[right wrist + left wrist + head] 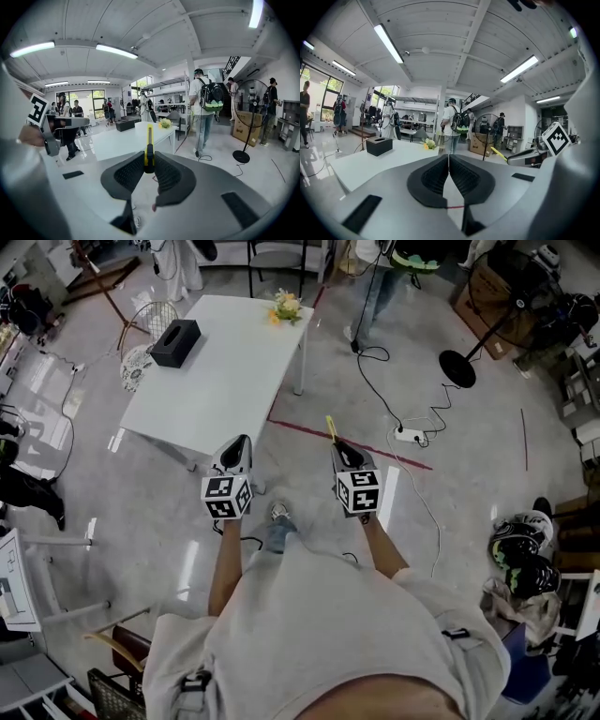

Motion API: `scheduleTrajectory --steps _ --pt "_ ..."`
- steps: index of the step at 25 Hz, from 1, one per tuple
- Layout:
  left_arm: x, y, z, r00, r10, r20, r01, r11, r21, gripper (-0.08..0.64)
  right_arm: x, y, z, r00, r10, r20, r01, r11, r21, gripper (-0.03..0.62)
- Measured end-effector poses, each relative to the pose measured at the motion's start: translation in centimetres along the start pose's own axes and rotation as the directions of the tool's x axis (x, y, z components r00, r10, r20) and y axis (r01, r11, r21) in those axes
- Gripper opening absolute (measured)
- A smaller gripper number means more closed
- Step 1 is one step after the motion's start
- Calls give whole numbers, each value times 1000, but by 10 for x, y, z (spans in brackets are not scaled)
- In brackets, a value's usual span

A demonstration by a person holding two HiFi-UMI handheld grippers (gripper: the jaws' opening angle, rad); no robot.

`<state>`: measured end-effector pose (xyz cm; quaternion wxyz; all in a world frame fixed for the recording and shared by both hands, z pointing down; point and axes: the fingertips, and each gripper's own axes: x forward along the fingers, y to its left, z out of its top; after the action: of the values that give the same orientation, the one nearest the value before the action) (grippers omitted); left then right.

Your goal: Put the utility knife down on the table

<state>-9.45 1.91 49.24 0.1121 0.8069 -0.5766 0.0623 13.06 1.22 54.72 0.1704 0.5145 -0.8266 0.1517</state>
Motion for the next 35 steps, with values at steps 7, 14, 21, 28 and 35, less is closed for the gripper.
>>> scheduleTrajectory --steps 7,14,21,28,35 --pt "60 48 25 1000 -29 -4 29 1000 -2 26 62 -5 40 1000 -26 -2 26 1000 0 83" --pt "119 92 47 998 -65 -1 65 998 5 26 120 -12 71 998 -58 -2 58 998 7 83" --pt "163 122 49 995 -100 -17 100 995 -1 26 164 -13 85 996 -83 -19 83 996 9 83" --pt "193 133 43 991 -127 -40 127 992 -16 26 186 -21 82 993 -104 -47 105 994 21 83" --pt "213 132 35 986 -148 -71 146 989 -27 26 200 -27 81 992 -107 -70 110 993 35 83"
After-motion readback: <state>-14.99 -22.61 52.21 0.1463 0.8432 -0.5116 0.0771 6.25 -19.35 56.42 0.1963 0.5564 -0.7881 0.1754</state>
